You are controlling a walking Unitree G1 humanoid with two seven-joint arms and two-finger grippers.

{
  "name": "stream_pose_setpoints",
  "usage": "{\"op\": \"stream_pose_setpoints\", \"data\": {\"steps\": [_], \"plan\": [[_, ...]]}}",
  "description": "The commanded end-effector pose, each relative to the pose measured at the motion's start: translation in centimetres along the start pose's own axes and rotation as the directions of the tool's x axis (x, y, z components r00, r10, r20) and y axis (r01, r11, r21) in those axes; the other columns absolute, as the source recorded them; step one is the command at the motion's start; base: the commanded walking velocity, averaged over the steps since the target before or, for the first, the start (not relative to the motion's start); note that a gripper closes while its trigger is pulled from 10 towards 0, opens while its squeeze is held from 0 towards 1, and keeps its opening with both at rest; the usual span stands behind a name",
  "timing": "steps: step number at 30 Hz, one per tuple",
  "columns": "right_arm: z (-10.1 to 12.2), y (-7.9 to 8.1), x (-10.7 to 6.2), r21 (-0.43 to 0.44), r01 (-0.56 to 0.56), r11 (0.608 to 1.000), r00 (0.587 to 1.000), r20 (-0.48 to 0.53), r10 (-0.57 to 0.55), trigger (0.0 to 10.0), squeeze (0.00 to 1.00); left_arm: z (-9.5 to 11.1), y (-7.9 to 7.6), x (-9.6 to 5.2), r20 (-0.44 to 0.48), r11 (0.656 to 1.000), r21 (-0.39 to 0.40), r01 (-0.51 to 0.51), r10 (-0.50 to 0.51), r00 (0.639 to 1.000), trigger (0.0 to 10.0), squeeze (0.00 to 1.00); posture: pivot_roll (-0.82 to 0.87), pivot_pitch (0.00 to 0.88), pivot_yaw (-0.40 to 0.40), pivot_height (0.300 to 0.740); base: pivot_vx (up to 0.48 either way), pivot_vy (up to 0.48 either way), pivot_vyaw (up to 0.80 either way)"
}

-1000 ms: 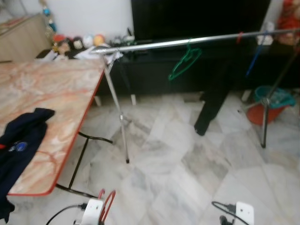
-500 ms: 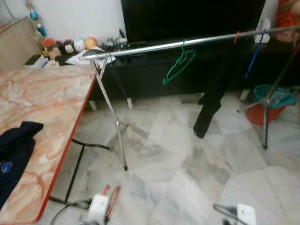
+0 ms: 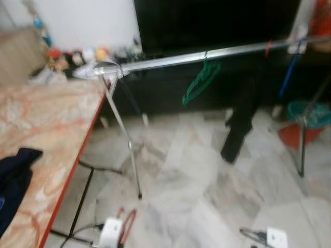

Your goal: Hang hanger

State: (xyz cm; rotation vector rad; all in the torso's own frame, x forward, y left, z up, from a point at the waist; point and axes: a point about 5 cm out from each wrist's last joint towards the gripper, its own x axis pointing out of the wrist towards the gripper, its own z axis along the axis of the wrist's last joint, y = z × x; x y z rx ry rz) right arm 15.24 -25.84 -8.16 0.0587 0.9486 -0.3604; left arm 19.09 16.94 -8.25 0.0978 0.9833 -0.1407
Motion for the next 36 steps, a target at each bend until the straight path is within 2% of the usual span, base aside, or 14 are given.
{"op": "stream_pose_setpoints", "data": {"steps": [1, 29, 36], "plan": [[-0.23, 1.05, 0.0, 0.012, -0.025, 1.0, 1.0, -0.007, 0.025, 10.0, 0.0, -0.41, 1.49, -0.27, -0.014, 0.999, 0.023, -0.034, 0.034, 0.999, 10.0, 0.0, -0.09, 0.0, 0.079, 0.74, 0.255, 0.0, 0.0], [-0.33, 1.04, 0.0, 0.011, -0.022, 1.0, 1.0, -0.018, 0.022, 10.0, 0.0, 0.35, 0.96, -0.08, 0.001, 0.999, 0.028, -0.02, 0.02, 1.0, 10.0, 0.0, -0.08, 0.0, 0.079, 0.74, 0.251, 0.0, 0.0], [-0.3, 1.03, 0.01, 0.007, -0.022, 1.0, 1.0, -0.018, 0.022, 10.0, 0.0, 0.34, 0.68, -0.02, -0.005, 0.999, 0.029, -0.02, 0.02, 1.0, 10.0, 0.0, -0.08, 0.0, 0.078, 0.74, 0.25, 0.0, -0.55]]}}
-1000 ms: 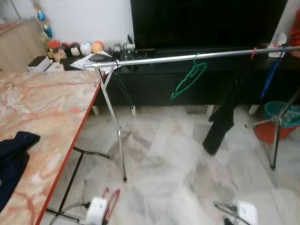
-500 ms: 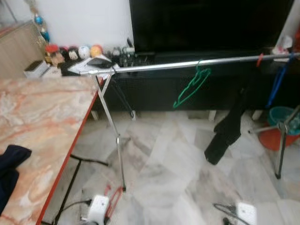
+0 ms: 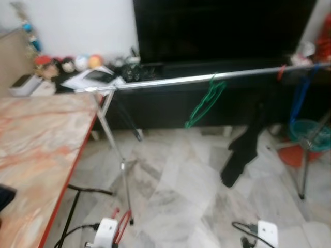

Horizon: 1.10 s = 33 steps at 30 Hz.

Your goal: Hang hanger

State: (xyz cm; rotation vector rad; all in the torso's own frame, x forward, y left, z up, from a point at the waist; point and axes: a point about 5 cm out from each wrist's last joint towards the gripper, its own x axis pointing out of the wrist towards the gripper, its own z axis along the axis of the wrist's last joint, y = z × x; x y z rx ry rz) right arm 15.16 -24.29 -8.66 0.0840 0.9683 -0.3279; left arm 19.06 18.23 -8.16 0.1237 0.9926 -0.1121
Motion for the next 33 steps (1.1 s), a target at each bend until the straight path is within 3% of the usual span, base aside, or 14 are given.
{"op": "stream_pose_setpoints", "data": {"steps": [1, 18, 33], "plan": [[0.4, -0.5, 0.1, 0.004, 0.015, 1.0, 1.0, 0.005, -0.015, 10.0, 0.0, 0.5, -0.6, 0.1, 0.008, 1.0, 0.02, 0.015, -0.015, 1.0, 10.0, 0.0, -0.08, 0.0, 0.078, 0.74, 0.251, 0.0, 0.0], [0.3, -0.4, 0.0, -0.004, 0.013, 1.0, 1.0, 0.004, -0.013, 10.0, 0.0, 0.4, -0.6, 0.1, 0.009, 0.999, 0.026, 0.025, -0.025, 1.0, 10.0, 0.0, -0.08, 0.0, 0.08, 0.74, 0.25, 0.0, 0.0], [0.3, -0.4, 0.1, -0.012, 0.013, 1.0, 1.0, 0.001, -0.013, 10.0, 0.0, 2.1, -1.5, 0.3, 0.047, 0.997, 0.052, 0.061, -0.063, 0.997, 10.0, 0.0, -0.08, 0.0, 0.079, 0.74, 0.251, 0.0, 0.0]]}}
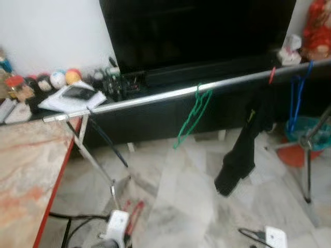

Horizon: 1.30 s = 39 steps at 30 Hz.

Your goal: Hang hanger

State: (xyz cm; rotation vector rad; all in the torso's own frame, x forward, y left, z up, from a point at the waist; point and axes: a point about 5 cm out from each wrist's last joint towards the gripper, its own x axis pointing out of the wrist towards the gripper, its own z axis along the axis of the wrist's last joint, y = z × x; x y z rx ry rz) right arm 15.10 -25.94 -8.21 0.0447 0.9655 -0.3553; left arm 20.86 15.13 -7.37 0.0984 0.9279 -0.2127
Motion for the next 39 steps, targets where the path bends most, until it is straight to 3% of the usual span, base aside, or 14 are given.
{"op": "stream_pose_setpoints", "data": {"steps": [1, 20, 32, 39], "plan": [[-0.2, 1.2, 0.0, 0.008, -0.028, 1.0, 1.0, -0.007, 0.028, 10.0, 0.0, -0.1, 1.2, -0.2, -0.018, 0.999, 0.025, -0.026, 0.027, 0.999, 10.0, 0.0, -0.08, 0.0, 0.08, 0.74, 0.247, 0.0, 0.0], [-0.4, 1.2, 0.0, 0.002, -0.03, 1.0, 0.999, -0.012, 0.03, 10.0, 0.0, 0.5, 0.9, -0.1, -0.001, 0.998, 0.062, -0.016, 0.016, 1.0, 10.0, 0.0, -0.09, 0.0, 0.082, 0.74, 0.052, 0.0, 0.0], [-0.3, 1.2, 0.0, 0.002, -0.032, 0.999, 0.999, -0.012, 0.032, 10.0, 0.0, -0.4, 1.2, -0.3, -0.017, 0.998, 0.058, -0.029, 0.03, 0.999, 10.0, 0.0, -0.08, 0.0, 0.079, 0.74, 0.0, -0.255, 0.0], [-0.3, 1.1, 0.0, 0.003, -0.033, 0.999, 0.999, -0.011, 0.033, 10.0, 0.0, -0.4, 1.4, -0.3, -0.003, 0.997, 0.062, -0.037, 0.037, 0.999, 10.0, 0.0, -0.08, 0.0, 0.08, 0.74, 0.0, 0.0, 0.0]]}}
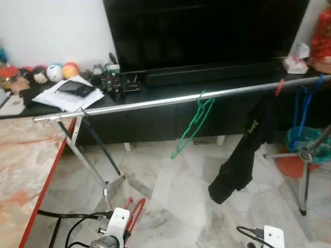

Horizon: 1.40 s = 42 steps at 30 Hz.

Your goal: Hang hanger

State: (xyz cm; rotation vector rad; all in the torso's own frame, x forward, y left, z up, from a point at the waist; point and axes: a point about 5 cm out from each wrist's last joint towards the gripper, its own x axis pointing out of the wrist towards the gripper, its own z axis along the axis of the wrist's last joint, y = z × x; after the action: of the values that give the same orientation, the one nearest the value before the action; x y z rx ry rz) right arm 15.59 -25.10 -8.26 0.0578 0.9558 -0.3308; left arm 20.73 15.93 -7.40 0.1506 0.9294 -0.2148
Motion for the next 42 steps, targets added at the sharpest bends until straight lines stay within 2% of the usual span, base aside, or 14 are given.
{"op": "stream_pose_setpoints", "data": {"steps": [1, 4, 6, 9, 13, 19, 22, 26, 29, 33, 36, 38, 41, 42], "plan": [[-0.5, 0.2, -0.1, 0.001, -0.005, 1.0, 1.0, -0.019, 0.005, 10.0, 0.0, -0.1, 0.6, -0.1, 0.003, 1.0, 0.016, -0.017, 0.017, 1.0, 10.0, 0.0, -0.08, 0.0, 0.08, 0.74, 0.0, 0.0, 0.0], [-0.5, 0.2, -0.1, 0.001, -0.005, 1.0, 1.0, -0.019, 0.005, 10.0, 0.0, 0.4, 0.7, -0.1, 0.028, 1.0, 0.024, -0.009, 0.008, 1.0, 10.0, 0.0, -0.08, 0.0, 0.08, 0.74, 0.0, 0.0, 0.0], [-0.5, 0.1, -0.1, -0.001, -0.004, 1.0, 1.0, -0.019, 0.004, 10.0, 0.0, 2.0, 0.9, 0.0, 0.092, 0.998, 0.065, 0.013, -0.018, 0.996, 10.0, 0.0, -0.08, 0.0, 0.08, 0.74, 0.0, 0.0, 0.0], [-0.5, 0.1, -0.1, -0.003, -0.005, 1.0, 1.0, -0.019, 0.004, 10.0, 0.0, 3.0, 1.4, -0.1, 0.138, 0.992, 0.128, 0.019, -0.036, 0.99, 10.0, 0.0, -0.08, 0.0, 0.08, 0.74, 0.0, 0.0, 0.0], [-0.5, 0.1, -0.1, -0.003, -0.004, 1.0, 1.0, -0.019, 0.004, 10.0, 0.0, 4.0, 1.8, -0.3, 0.201, 0.987, 0.156, 0.025, -0.056, 0.978, 10.0, 0.0, -0.08, 0.0, 0.081, 0.74, 0.0, 0.0, 0.0], [-0.5, 0.0, -0.1, -0.008, -0.004, 1.0, 1.0, -0.019, 0.004, 10.0, 0.0, 4.4, 2.1, -0.8, 0.263, 0.976, 0.207, 0.068, -0.123, 0.957, 10.0, 0.0, -0.07, 0.0, 0.081, 0.74, 0.0, 0.0, 0.0], [-0.5, 0.0, -0.1, -0.009, -0.004, 1.0, 1.0, -0.02, 0.003, 10.0, 0.0, 4.6, 2.1, -1.1, 0.314, 0.969, 0.229, 0.095, -0.166, 0.935, 10.0, 0.0, -0.07, 0.0, 0.082, 0.74, 0.0, 0.0, 0.0], [-0.5, 0.0, -0.1, -0.01, -0.003, 1.0, 1.0, -0.02, 0.003, 10.0, 0.0, 5.3, 2.3, -2.1, 0.41, 0.952, 0.289, 0.103, -0.221, 0.885, 10.0, 0.0, -0.07, 0.0, 0.082, 0.74, 0.0, 0.0, 0.0], [-0.5, -0.1, -0.1, -0.014, -0.004, 1.0, 1.0, -0.02, 0.004, 10.0, 0.0, 5.3, 2.5, -3.0, 0.463, 0.943, 0.324, 0.075, -0.228, 0.856, 10.0, 0.0, -0.06, 0.0, 0.082, 0.74, 0.0, 0.0, 0.0], [-0.5, -0.1, -0.1, -0.015, -0.004, 1.0, 1.0, -0.02, 0.004, 10.0, 0.0, 5.4, 2.7, -3.8, 0.516, 0.946, 0.321, 0.045, -0.215, 0.83, 10.0, 0.0, -0.06, 0.0, 0.082, 0.74, 0.0, 0.0, 0.0], [-0.4, -0.1, -0.1, -0.017, -0.004, 1.0, 1.0, -0.02, 0.004, 10.0, 0.0, 5.6, 2.4, -4.9, 0.567, 0.942, 0.334, 0.025, -0.222, 0.793, 10.0, 0.0, -0.05, 0.0, 0.081, 0.74, 0.0, 0.0, 0.0], [-0.4, -0.1, -0.1, -0.019, -0.005, 1.0, 1.0, -0.02, 0.005, 10.0, 0.0, 5.9, 2.2, -6.3, 0.612, 0.939, 0.344, 0.006, -0.23, 0.756, 10.0, 0.0, -0.05, 0.0, 0.08, 0.74, 0.0, 0.0, 0.0], [-0.4, -0.1, -0.1, -0.019, -0.005, 1.0, 1.0, -0.02, 0.005, 10.0, 0.0, 6.0, 2.2, -6.8, 0.625, 0.939, 0.345, -0.002, -0.228, 0.746, 10.0, 0.0, -0.05, 0.0, 0.079, 0.74, 0.0, 0.0, 0.0], [-0.4, -0.1, -0.1, -0.021, -0.005, 1.0, 1.0, -0.02, 0.005, 10.0, 0.0, 6.3, 2.3, -8.0, 0.644, 0.936, 0.351, -0.012, -0.232, 0.729, 10.0, 0.0, -0.04, 0.0, 0.077, 0.74, 0.0, 0.0, 0.0]]}}
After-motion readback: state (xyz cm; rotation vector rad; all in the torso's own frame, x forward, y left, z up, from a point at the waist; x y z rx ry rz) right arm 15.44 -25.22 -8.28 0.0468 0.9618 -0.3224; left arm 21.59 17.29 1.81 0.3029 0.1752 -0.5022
